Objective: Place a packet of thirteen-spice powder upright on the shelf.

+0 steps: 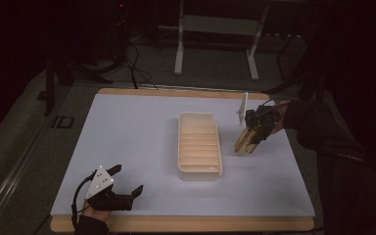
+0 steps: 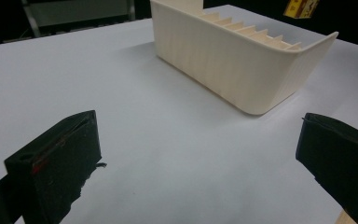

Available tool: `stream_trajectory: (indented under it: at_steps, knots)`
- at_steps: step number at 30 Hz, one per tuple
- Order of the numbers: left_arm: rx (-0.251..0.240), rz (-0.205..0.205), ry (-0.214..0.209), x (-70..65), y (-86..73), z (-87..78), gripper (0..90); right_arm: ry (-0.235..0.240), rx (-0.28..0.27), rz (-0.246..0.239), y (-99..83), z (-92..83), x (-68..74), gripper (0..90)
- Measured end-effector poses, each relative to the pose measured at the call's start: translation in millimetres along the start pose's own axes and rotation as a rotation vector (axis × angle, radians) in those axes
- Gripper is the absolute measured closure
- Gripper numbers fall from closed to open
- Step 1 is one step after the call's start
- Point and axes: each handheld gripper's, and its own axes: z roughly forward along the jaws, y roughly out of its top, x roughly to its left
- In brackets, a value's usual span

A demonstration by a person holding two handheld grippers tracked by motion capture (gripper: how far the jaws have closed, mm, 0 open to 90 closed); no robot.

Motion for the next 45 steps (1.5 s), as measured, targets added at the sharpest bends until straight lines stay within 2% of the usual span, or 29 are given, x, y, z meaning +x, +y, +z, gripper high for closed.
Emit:
stream_trajectory:
  at_steps: [5,12,16,21,25,27,33,38,40,45]
  knots:
    - [0.002,0.001,0.000,-0.1,0.0,0.3,0.0,-0.015,-0.005,-0.013,5.7,-7.1,6.9,68.0]
    - [0.001,0.003,-0.001,0.0,0.2,0.2,0.0,-0.004,-0.116,-0.031,15.0,-18.2,14.8,68.0]
    - [0.002,0.003,-0.002,0.0,0.1,0.6,0.0,-0.004,-0.152,-0.032,17.9,-18.4,16.4,68.1]
    - [0.001,0.003,-0.003,0.3,0.4,0.7,0.0,-0.019,-0.211,-0.049,25.0,-19.1,19.8,68.1]
    - [0.002,0.002,-0.003,0.8,0.4,1.2,0.0,-0.035,-0.254,-0.039,28.0,-21.6,22.4,68.0]
    - [0.002,0.003,-0.004,0.9,0.6,1.5,0.0,-0.068,-0.280,-0.042,31.9,-22.0,27.7,68.0]
    - [0.000,0.006,-0.006,0.3,1.1,1.7,0.0,-0.090,-0.355,-0.063,39.7,-18.1,37.1,68.1]
    - [-0.001,0.006,-0.009,0.1,1.1,1.5,0.0,-0.072,-0.432,-0.085,44.0,-13.2,45.3,68.1]
    - [-0.001,0.007,-0.010,0.1,1.1,1.3,0.0,-0.054,-0.446,-0.084,44.7,-10.8,48.9,68.1]
    - [0.000,0.012,-0.011,0.1,1.4,1.6,0.0,-0.050,-0.445,-0.099,47.5,-3.2,58.6,68.0]
